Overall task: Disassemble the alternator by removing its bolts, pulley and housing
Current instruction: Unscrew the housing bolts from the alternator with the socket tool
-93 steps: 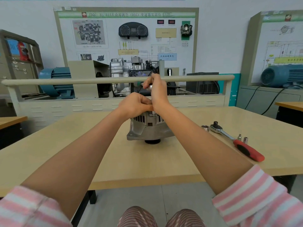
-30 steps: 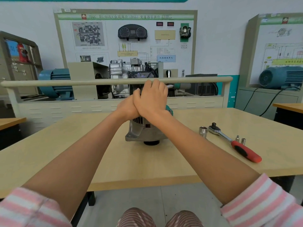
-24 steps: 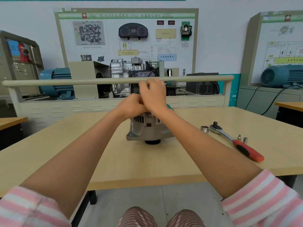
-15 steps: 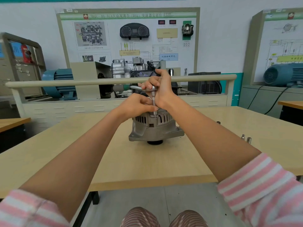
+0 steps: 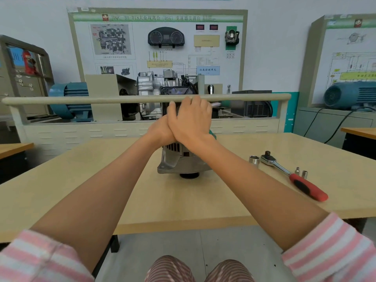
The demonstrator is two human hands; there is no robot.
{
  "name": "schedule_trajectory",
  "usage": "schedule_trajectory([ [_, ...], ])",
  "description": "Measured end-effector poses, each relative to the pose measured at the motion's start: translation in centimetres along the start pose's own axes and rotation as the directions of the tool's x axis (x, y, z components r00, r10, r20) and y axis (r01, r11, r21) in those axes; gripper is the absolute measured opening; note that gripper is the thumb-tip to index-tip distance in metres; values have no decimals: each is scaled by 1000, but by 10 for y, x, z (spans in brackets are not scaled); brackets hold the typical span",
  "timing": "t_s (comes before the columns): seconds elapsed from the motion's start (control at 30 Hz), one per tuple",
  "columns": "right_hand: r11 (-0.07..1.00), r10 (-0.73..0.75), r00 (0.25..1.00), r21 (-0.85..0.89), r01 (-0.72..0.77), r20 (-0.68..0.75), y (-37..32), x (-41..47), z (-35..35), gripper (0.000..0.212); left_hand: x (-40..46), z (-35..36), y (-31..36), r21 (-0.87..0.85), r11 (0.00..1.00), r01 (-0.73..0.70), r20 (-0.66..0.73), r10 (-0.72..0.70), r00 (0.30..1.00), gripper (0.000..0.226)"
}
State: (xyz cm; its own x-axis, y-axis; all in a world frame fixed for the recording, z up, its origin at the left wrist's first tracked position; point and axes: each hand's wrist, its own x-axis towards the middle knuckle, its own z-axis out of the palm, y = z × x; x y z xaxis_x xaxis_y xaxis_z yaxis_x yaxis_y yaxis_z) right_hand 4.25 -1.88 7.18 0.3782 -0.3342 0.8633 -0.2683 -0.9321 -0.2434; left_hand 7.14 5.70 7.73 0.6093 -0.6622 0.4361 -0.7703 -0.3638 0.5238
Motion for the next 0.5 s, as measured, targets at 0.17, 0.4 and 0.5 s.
schedule_trajectory([
  [0.17, 998, 13, 998, 56, -16, 58, -6, 2, -4, 51, -5, -2, -1, -16, 1000, 15, 9, -15, 1000, 52],
  [0.4, 866, 49, 998, 495, -64, 44, -2, 9, -5, 38, -2, -3, 2, -40, 999, 2, 38, -1, 999, 26],
  [0.5, 617, 145, 974, 753, -228, 176, 2, 17, -5, 46, -1, -3, 1, -131, 989, 71, 54, -64, 996, 7],
])
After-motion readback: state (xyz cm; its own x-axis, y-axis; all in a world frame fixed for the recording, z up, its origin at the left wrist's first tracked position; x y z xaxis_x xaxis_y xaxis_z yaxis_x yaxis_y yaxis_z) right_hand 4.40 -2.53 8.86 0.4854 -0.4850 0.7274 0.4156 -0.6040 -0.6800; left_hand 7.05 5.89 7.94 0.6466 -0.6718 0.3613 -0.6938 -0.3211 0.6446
